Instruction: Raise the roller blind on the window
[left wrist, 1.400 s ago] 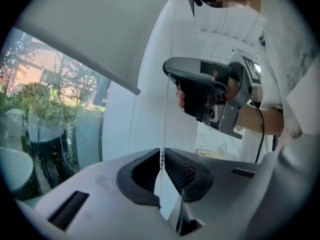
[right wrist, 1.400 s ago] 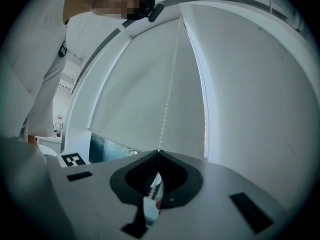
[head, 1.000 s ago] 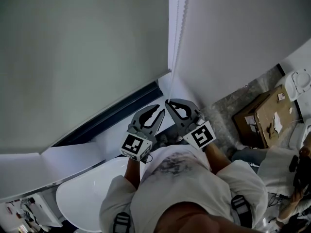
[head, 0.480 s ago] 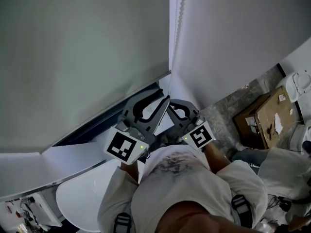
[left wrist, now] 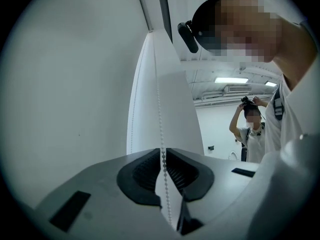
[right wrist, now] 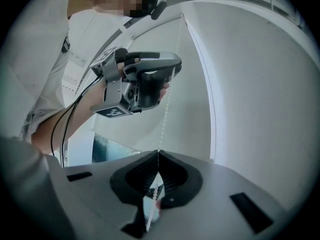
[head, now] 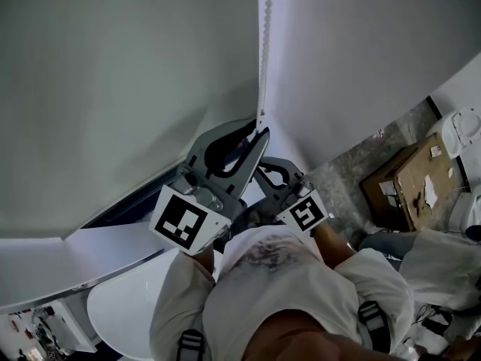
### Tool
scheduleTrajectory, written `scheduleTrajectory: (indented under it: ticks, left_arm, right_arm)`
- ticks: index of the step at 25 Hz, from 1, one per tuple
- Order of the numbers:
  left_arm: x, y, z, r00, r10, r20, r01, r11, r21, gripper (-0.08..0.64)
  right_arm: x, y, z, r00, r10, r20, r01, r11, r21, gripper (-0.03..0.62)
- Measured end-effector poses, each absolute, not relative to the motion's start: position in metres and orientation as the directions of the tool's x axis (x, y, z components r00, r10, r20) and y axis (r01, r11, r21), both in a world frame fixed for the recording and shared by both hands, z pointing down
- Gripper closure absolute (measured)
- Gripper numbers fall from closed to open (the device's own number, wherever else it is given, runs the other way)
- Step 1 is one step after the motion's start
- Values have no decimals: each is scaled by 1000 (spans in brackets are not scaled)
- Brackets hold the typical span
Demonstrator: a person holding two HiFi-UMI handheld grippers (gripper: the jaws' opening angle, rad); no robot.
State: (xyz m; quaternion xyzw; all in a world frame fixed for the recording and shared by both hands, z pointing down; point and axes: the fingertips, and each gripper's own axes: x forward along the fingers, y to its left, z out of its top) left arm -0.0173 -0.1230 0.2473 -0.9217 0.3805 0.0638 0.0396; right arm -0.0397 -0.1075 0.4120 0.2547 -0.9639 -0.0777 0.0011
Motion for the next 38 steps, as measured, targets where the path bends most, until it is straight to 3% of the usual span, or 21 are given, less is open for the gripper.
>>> scheduleTrajectory:
  ticks: [1, 3, 11, 38]
  left_arm:
    - [-18, -123, 246, 699, -700, -146, -710, -704, -26, 543]
    - [-20, -123, 247, 689, -711, -142, -721, -692, -29, 549]
    - [-20, -123, 255, 665, -732, -148, -744, -666, -50, 552]
    - [-20, -115, 330, 675, -730, -107, -730, -682, 43, 554]
  right_arm:
    - [-40, -107, 413, -870, -492, -37, -491, 858, 148, 531]
    - [-41, -107, 414, -869, -493, -34, -493, 859, 139, 531]
    - [-39, -112, 418, -870, -490, -56, -493, 866, 83, 531]
    - [-32, -101, 503, -864, -489, 122, -490, 871, 21, 531]
